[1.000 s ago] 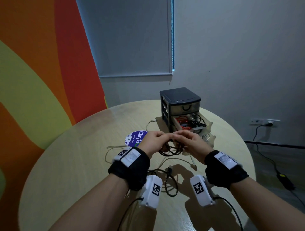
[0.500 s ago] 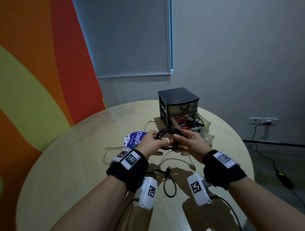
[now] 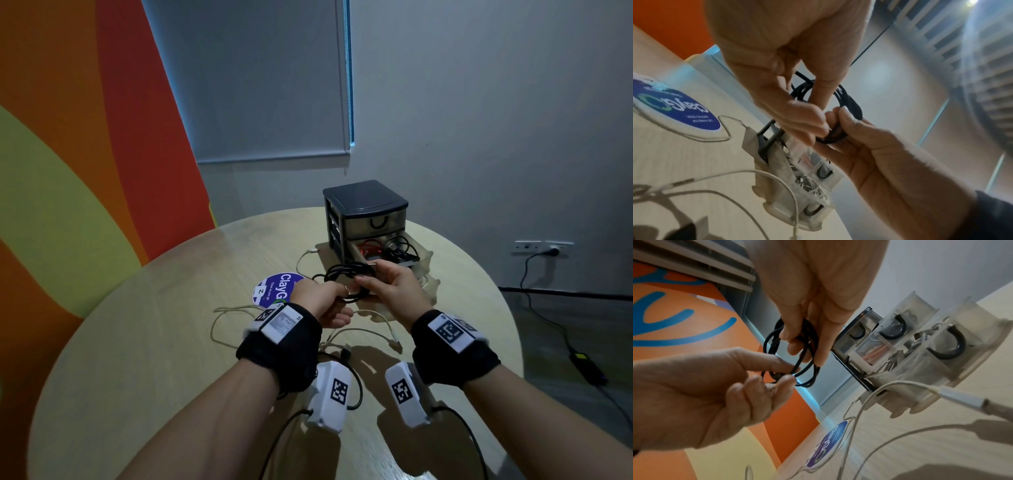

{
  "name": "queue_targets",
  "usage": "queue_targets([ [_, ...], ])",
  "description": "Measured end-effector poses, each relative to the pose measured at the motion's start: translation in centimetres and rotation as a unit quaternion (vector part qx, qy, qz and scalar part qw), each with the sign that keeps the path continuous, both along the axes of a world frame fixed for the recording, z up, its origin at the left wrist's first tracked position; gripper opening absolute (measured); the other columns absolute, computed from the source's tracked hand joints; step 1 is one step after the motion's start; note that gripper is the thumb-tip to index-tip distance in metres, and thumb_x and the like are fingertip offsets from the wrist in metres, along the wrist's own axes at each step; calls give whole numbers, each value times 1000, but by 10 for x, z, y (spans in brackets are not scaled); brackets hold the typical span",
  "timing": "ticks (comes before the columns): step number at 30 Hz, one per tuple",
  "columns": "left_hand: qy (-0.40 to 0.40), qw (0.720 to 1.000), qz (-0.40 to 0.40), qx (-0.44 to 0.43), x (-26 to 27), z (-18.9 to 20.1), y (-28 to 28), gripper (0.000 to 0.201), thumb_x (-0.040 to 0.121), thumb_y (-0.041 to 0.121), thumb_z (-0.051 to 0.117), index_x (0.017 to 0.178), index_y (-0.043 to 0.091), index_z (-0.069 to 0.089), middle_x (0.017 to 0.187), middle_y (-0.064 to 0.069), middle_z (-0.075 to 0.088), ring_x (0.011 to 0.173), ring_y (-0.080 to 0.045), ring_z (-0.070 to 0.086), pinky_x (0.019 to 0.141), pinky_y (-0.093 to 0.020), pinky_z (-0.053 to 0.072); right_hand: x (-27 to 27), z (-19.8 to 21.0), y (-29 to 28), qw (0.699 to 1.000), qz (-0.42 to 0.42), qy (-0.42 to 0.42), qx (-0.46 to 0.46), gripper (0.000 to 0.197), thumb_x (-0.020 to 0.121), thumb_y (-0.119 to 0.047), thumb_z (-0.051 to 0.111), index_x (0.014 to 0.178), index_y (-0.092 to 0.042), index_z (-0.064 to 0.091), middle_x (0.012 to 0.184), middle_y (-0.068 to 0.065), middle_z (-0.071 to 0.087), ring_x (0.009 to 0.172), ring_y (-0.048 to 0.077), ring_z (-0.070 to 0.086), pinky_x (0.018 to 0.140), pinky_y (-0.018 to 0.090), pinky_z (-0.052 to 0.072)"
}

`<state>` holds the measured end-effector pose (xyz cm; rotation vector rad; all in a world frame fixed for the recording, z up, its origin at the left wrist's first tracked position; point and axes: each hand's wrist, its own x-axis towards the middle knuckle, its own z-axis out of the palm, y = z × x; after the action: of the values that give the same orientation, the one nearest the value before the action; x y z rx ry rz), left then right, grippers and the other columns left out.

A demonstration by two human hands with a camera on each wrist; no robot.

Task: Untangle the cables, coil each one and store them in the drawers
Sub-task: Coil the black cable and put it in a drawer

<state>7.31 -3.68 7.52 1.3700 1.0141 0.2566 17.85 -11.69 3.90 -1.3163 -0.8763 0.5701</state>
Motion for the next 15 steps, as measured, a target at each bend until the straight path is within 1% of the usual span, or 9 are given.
queue_targets([
  [2, 7, 1000, -16, -15, 0, 0, 1, 17, 92, 8, 51, 79, -3, 52, 56, -14, 57, 31, -14, 50, 35, -15, 40, 0, -2, 1, 1000, -10, -9, 6, 15, 87, 4, 58, 82, -10, 62, 80, 12, 68, 77, 23, 65, 77, 37, 55],
  [4, 20, 999, -34, -15, 0, 0, 1, 22, 95, 8, 46, 79, -4, 54, 46, -8, 60, 34, -12, 55, 37, -16, 45, 0, -4, 1, 1000, -22, -9, 10, 18, 86, 5, 58, 80, -12, 63, 79, 9, 69, 78, 23, 65, 79, 37, 55],
  [5, 25, 999, -43, -18, 0, 1, 2, 23, 96, 8, 44, 78, -3, 54, 44, -6, 60, 35, -10, 57, 38, -15, 46, 0, -5, 0, 1000, -28, -5, 11, 19, 85, 5, 59, 79, -12, 63, 78, 8, 69, 77, 22, 66, 79, 37, 55],
  [9, 38, 996, -72, -27, -2, 4, 3, 24, 97, 9, 45, 77, 0, 54, 42, -2, 60, 35, -8, 57, 41, -13, 46, 1, -8, -1, 999, -43, 0, 12, 18, 84, 4, 60, 79, -12, 65, 77, 7, 69, 76, 22, 66, 79, 37, 55],
  [13, 35, 996, -79, -31, -2, 5, 3, 25, 98, 12, 46, 77, 0, 54, 41, -1, 58, 35, -8, 56, 38, -12, 45, 1, -7, 0, 999, -47, 7, 16, 16, 85, 5, 60, 80, -10, 65, 79, 10, 69, 78, 25, 66, 79, 38, 55],
  [14, 29, 996, -81, -35, -1, 5, 2, 25, 98, 13, 46, 77, 1, 53, 41, 0, 57, 34, -8, 55, 37, -13, 44, 1, -6, 0, 999, -50, 10, 20, 15, 85, 5, 59, 80, -9, 64, 79, 11, 68, 76, 23, 65, 77, 36, 55],
  [15, 21, 995, -86, -41, -1, 5, 1, 24, 98, 14, 46, 77, 3, 53, 41, 1, 55, 34, -8, 54, 35, -13, 42, 2, -4, 0, 998, -56, 13, 26, 15, 85, 6, 59, 80, -7, 63, 77, 10, 67, 72, 19, 66, 72, 32, 55],
])
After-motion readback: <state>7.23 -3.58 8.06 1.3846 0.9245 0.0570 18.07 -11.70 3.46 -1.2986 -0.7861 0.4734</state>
